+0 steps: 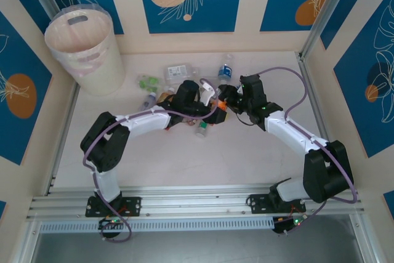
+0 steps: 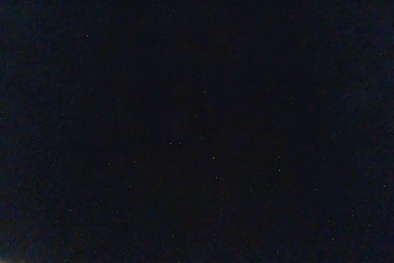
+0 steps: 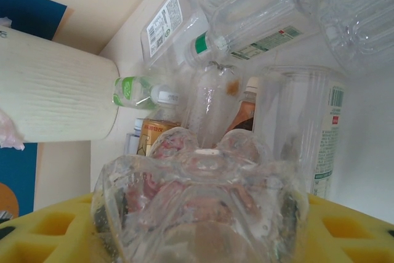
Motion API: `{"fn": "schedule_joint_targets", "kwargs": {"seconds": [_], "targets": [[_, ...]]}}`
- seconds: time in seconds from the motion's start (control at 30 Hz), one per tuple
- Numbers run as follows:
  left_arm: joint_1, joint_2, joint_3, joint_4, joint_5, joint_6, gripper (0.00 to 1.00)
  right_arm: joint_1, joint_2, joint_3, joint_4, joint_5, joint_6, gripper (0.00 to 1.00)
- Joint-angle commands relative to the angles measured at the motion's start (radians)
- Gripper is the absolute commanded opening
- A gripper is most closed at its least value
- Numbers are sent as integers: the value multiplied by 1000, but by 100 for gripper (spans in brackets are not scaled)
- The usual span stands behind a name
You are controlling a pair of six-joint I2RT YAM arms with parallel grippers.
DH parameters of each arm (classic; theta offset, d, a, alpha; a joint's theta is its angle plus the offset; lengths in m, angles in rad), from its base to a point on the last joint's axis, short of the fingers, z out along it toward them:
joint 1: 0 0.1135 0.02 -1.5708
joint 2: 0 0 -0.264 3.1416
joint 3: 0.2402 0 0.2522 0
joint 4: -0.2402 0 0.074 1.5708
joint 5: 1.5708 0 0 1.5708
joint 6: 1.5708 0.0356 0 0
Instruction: Put the plastic bottles in the bin
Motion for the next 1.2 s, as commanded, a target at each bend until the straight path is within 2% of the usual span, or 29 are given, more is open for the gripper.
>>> {"fn": "schedule_joint_targets", "kwargs": {"seconds": [0.0, 0.2, 0.33, 0.43, 0.8, 1.07, 1.17], "targets": [[2, 25, 29, -25, -22, 1, 57, 11, -15, 46, 2, -69, 15, 53], [17, 28, 23, -6, -27, -22, 52, 8, -33, 68, -35, -73, -10, 70], [27, 24, 15, -7, -54, -26, 49, 3, -56, 91, -87, -51, -53, 78], [37, 23, 12, -12, -59, -28, 49, 1, -87, 84, -104, 4, -71, 100], [90, -39, -56, 6, -143, -16, 47, -26, -232, -65, -65, 263, -95, 99], [195, -134, -100, -22, -196, 0, 47, -78, -265, -112, -90, 268, -72, 100], [234, -196, -101, -72, -262, 41, 47, -85, -267, -104, -112, 288, -89, 100]]}}
